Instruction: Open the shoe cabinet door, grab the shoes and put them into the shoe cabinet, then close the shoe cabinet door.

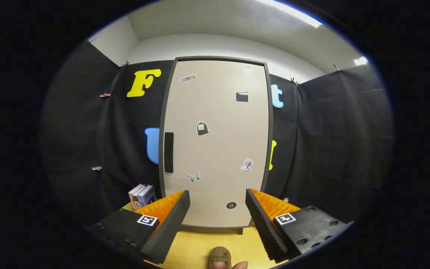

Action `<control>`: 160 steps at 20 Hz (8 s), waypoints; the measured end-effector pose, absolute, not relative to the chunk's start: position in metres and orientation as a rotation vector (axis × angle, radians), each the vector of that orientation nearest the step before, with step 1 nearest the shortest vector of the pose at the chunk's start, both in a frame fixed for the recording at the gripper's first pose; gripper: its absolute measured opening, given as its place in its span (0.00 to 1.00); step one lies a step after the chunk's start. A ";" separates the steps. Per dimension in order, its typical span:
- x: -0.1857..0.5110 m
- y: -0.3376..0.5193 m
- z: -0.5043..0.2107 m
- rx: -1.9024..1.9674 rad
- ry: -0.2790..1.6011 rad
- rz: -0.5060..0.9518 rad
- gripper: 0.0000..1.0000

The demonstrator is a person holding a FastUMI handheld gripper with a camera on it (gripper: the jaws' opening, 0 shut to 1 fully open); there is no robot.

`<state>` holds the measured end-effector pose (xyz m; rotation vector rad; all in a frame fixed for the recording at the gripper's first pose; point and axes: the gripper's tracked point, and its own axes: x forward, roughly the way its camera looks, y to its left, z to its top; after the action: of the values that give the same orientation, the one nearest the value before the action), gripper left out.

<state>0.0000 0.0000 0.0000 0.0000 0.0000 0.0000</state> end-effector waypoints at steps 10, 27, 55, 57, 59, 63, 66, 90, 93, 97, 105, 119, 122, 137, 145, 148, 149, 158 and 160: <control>-0.006 -0.002 0.002 0.014 -0.016 0.000 0.98; 0.028 0.039 -0.008 0.087 0.018 0.037 0.98; 0.242 0.163 -0.002 0.060 0.013 0.074 0.36; 0.240 0.162 -0.002 0.074 0.029 0.073 0.32; 0.237 0.163 -0.003 0.066 0.038 0.094 0.25; 0.206 0.161 -0.002 0.071 0.049 0.154 0.25; 0.171 0.151 0.000 0.075 0.042 0.195 0.25; -0.019 -0.037 0.011 0.128 0.062 0.223 0.24; -0.040 -0.089 0.008 0.133 0.056 0.178 0.24; -0.042 -0.147 0.009 0.128 0.046 0.108 0.23; -0.046 -0.205 0.003 0.149 0.040 0.124 0.11; -0.124 -0.124 -0.076 0.223 0.293 0.168 0.48; -0.121 -0.078 -0.127 0.223 0.402 0.207 0.61; -0.044 0.025 -0.415 0.118 0.865 0.150 0.99; 0.039 0.028 -0.485 0.111 0.828 0.035 0.88; 0.068 0.012 -0.494 0.084 0.771 -0.061 0.72; 0.072 0.007 -0.494 0.063 0.764 -0.087 0.59; 0.076 0.013 -0.441 0.120 0.731 0.011 0.08; 0.076 0.016 -0.404 0.125 0.689 0.027 0.08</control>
<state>0.0756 0.0159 -0.4036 0.1247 0.6895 0.0266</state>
